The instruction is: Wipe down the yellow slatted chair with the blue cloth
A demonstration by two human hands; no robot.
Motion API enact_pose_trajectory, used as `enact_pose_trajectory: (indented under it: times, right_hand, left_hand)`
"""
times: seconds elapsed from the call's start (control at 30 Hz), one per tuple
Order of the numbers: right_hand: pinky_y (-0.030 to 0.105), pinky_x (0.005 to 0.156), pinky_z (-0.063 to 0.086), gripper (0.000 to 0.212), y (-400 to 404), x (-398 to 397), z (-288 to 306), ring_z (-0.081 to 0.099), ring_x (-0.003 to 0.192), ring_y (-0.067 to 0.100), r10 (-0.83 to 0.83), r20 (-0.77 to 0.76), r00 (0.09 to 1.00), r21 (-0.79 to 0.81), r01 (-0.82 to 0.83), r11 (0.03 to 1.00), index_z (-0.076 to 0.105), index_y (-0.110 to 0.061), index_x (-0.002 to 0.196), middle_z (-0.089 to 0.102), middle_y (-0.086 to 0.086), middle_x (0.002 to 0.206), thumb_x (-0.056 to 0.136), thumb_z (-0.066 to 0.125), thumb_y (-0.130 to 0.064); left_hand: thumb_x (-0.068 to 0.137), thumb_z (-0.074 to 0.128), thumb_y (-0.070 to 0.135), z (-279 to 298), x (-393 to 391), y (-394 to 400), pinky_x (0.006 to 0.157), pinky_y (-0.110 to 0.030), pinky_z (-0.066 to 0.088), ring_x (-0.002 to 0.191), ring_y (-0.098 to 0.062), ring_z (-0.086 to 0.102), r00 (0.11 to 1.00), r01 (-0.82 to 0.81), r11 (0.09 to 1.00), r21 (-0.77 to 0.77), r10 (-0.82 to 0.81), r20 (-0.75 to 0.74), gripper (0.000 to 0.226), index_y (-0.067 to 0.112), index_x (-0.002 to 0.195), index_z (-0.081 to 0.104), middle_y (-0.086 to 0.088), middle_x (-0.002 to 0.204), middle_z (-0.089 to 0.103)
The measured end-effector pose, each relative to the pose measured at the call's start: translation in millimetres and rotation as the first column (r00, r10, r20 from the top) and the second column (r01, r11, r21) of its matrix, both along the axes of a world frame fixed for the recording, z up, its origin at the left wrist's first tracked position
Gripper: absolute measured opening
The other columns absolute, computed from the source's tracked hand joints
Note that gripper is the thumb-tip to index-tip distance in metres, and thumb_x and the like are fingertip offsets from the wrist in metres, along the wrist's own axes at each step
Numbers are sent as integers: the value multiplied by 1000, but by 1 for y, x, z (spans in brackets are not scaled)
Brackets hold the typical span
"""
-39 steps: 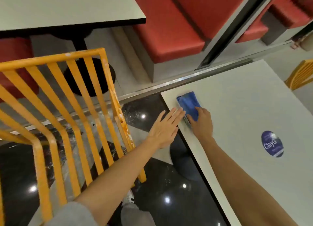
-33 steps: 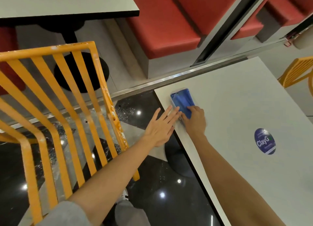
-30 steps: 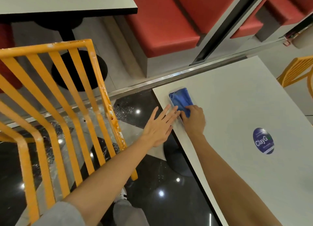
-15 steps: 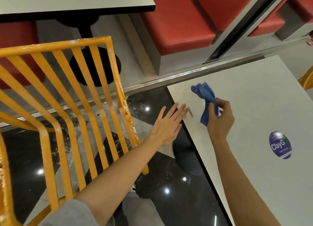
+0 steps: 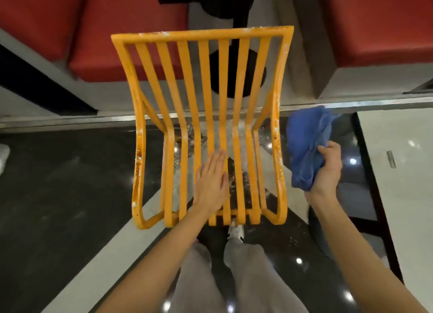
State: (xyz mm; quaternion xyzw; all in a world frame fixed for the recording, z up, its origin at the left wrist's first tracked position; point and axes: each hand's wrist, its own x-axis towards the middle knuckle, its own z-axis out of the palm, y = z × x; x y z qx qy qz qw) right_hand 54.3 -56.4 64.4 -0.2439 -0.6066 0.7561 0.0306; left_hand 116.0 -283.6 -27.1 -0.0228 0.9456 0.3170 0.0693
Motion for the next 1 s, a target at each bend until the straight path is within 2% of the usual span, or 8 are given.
enact_pose_trajectory:
  times: [0.1, 0.23, 0.4, 0.5, 0.63, 0.8, 0.9, 1.0]
  right_hand:
    - [21, 51, 48, 18, -53, 17, -23, 58, 61, 8, 150, 238, 960, -405, -42, 913, 62, -18, 78, 60, -6, 67, 91, 53, -27]
    - [44, 87, 50, 33, -121, 54, -58, 62, 85, 24, 325, 443, 836, -470, -92, 878, 64, -15, 96, 65, 5, 92, 75, 63, -42]
    - [35, 70, 57, 54, -192, 124, -97, 69, 76, 25, 364, 477, 800, -681, 75, 729, 70, -13, 99, 71, 9, 88, 52, 89, -31]
    - [37, 77, 56, 43, -232, 168, -126, 68, 84, 26, 328, 587, 740, -648, 187, 738, 67, -11, 111, 70, 10, 98, 74, 71, -32]
    - [32, 58, 60, 28, -298, 199, -144, 73, 76, 23, 378, 609, 697, -651, 168, 740, 70, -19, 108, 74, 8, 96, 96, 44, -18]
    - [38, 99, 48, 64, -356, 217, -178, 54, 118, 22, 469, 495, 731, -287, -372, 883, 37, -19, 147, 54, 2, 133, 91, 53, 9]
    - [29, 95, 46, 72, -369, 228, -195, 58, 102, 15, 487, 465, 740, 61, -575, 816, 33, -22, 149, 62, -4, 109, 88, 65, -1]
    - [15, 90, 49, 69, -381, 225, -194, 60, 115, 19, 421, 379, 824, 209, -519, 829, 41, -17, 145, 61, 11, 130, 85, 69, 1]
  left_hand:
    - [103, 38, 23, -8, 44, -65, 120, -48, 22, 150, -15, 16, 990, -131, 991, -16, 132, 51, 53, 18, 154, 24, 1, 161, 25]
    - [98, 45, 17, -15, 103, -137, 112, -54, 35, 143, -25, 34, 947, -312, 950, -2, 311, 82, 53, 9, 149, 34, -9, 153, 40]
    - [88, 65, 10, -20, 153, -207, 121, -42, 21, 147, -24, 24, 874, -451, 892, 26, 435, 216, 81, 11, 155, 18, -7, 160, 25]
    - [80, 68, 1, -26, 167, -234, 121, -30, 15, 147, -14, 17, 870, -435, 874, 215, 348, 350, 95, 11, 156, 10, 1, 161, 16]
    - [78, 63, -6, -42, 168, -260, 120, -34, 22, 147, -16, 21, 862, -415, 834, 363, 233, 450, 97, 12, 155, 7, -4, 162, 17]
    - [76, 53, -26, -56, 152, -267, 93, -7, 43, 144, -21, 28, 869, -377, 792, 481, 124, 479, 95, 9, 154, 13, -5, 160, 22]
    - [71, 55, -25, -67, 153, -271, 108, -17, 37, 144, -19, 32, 870, -379, 784, 491, 122, 478, 100, 13, 155, 16, -3, 160, 25]
    - [74, 62, -23, -72, 155, -269, 103, -8, 36, 142, -16, 34, 873, -400, 752, 524, 140, 466, 97, 10, 154, 18, -3, 157, 31]
